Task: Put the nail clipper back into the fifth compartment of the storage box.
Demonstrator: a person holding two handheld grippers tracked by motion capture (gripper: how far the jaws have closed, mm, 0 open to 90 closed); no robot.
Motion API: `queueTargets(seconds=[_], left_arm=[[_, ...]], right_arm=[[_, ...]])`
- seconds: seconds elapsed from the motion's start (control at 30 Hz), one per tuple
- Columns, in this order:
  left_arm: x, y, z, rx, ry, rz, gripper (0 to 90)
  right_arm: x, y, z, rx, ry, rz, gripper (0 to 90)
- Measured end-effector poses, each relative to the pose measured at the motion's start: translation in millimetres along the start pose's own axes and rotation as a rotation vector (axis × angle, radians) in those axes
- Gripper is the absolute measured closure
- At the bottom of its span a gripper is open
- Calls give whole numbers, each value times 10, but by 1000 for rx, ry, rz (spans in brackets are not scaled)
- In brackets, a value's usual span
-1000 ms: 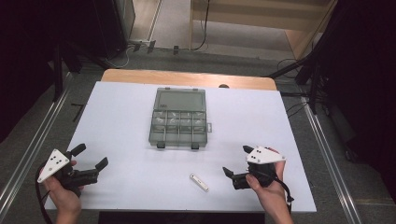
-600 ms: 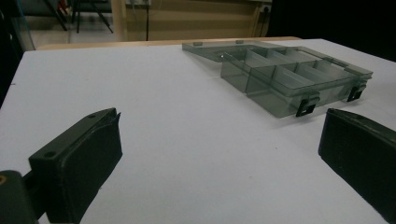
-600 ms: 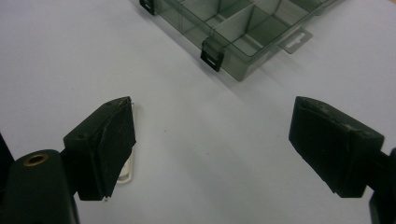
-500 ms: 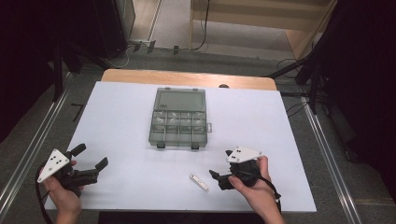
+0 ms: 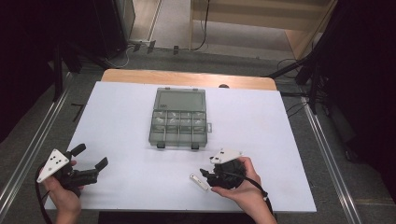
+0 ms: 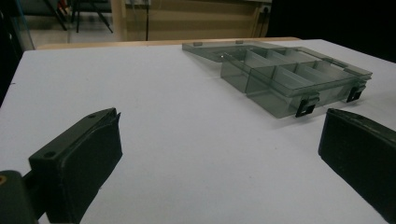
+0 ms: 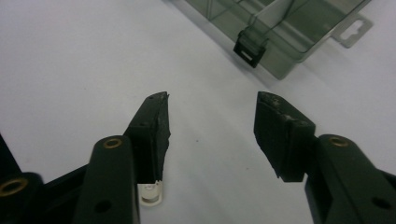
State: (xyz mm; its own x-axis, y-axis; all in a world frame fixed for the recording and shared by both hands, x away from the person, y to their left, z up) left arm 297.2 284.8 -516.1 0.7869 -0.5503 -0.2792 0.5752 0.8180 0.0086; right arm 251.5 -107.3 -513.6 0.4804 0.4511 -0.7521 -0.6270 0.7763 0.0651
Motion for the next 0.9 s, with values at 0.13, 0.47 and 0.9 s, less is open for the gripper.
queueTargets(seconds=[0.13,0.47,0.9], left_arm=[[-1,1,0,-1,-1,0,0],[-2,-1,1,2,-2,-2,0],[-2,-1,1,2,-2,-2,0]], right_arm=[[60,72,-9,-1,41,29,622],[196,200,-39,3,115,53,705],[365,293,-39,25,174,71,734]])
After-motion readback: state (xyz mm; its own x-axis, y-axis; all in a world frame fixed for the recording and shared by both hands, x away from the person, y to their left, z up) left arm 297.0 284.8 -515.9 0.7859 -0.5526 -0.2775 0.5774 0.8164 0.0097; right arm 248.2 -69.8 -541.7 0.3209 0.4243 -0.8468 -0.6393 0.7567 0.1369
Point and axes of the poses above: each handheld gripper's, and its own axes: x roughly forward along the jaws, z roughly out of its top, y roughly to its left, the point moved 7 cm from there along x, roughly forward along the jaws, and after that the axes turned 6 degrees about x, right-handed, at the moved point
